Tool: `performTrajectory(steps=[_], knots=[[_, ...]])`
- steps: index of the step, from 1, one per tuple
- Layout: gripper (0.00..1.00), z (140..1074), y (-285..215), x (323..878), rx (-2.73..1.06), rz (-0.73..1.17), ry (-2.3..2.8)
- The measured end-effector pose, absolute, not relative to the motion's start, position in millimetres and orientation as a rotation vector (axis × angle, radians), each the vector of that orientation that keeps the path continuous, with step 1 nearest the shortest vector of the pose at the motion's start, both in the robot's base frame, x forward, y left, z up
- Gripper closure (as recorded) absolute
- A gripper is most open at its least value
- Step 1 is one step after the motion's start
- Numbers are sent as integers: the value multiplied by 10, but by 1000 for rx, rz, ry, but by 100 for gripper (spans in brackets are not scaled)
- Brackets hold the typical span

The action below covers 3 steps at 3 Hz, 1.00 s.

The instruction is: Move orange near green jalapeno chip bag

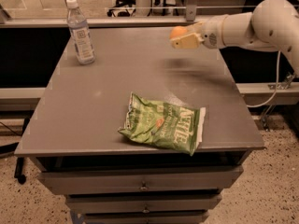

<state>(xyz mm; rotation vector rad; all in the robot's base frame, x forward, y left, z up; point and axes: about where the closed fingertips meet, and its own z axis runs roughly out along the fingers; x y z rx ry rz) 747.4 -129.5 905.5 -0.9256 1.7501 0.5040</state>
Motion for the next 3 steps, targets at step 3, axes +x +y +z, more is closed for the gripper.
performTrajectory(steps=[3], knots=[[100,8931,-1081,7338,-1006,592,1743]])
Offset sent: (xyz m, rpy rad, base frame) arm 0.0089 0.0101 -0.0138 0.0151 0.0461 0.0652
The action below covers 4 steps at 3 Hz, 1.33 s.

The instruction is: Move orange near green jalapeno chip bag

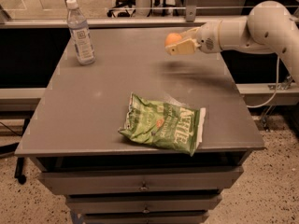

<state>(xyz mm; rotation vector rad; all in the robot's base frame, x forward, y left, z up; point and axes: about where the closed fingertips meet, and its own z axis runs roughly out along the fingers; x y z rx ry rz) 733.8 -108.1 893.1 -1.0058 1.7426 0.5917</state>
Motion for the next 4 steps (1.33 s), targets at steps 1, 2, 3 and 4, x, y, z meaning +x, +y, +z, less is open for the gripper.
performTrajectory(steps=[1,2,3,4], knots=[[100,8994,-917,6969,-1056,637,1712],[100,9001,-814,6472,-1099,657,1693],[100,9007,-949,6088,-1101,633,1720],[100,9120,-1201,5809,-1073,577,1749]])
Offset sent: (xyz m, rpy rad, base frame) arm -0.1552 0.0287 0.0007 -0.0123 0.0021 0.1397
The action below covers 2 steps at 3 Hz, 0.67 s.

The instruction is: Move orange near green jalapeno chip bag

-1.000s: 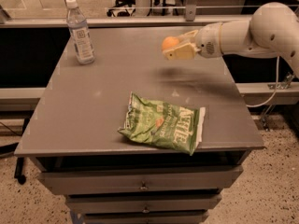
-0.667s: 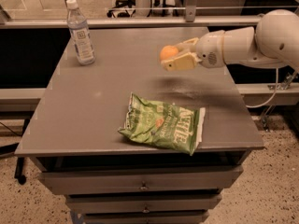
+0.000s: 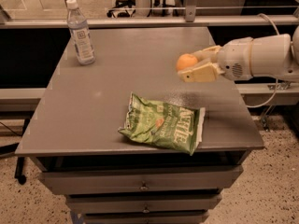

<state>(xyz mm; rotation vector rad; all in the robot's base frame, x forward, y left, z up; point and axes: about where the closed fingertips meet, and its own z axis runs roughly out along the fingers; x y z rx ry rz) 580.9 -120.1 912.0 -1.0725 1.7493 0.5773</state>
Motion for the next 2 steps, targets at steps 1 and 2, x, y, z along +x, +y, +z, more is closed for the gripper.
performTrajectory(steps=[1,2], knots=[[100,9258,-1576,5582,-1018,528,1778],[100,9206,-2094,5369,-969,517,1808]])
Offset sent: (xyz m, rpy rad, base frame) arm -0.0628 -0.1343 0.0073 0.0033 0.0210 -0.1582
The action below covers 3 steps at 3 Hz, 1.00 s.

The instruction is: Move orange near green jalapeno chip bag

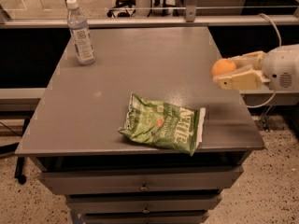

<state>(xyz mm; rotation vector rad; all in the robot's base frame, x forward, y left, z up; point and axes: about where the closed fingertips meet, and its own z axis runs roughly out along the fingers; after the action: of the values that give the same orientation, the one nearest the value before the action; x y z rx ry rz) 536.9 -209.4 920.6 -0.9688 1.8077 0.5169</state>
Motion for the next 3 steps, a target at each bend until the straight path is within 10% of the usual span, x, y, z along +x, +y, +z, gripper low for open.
performTrajectory(steps=[3], knots=[[100,8811,-2466,5215,-967,623,1858]])
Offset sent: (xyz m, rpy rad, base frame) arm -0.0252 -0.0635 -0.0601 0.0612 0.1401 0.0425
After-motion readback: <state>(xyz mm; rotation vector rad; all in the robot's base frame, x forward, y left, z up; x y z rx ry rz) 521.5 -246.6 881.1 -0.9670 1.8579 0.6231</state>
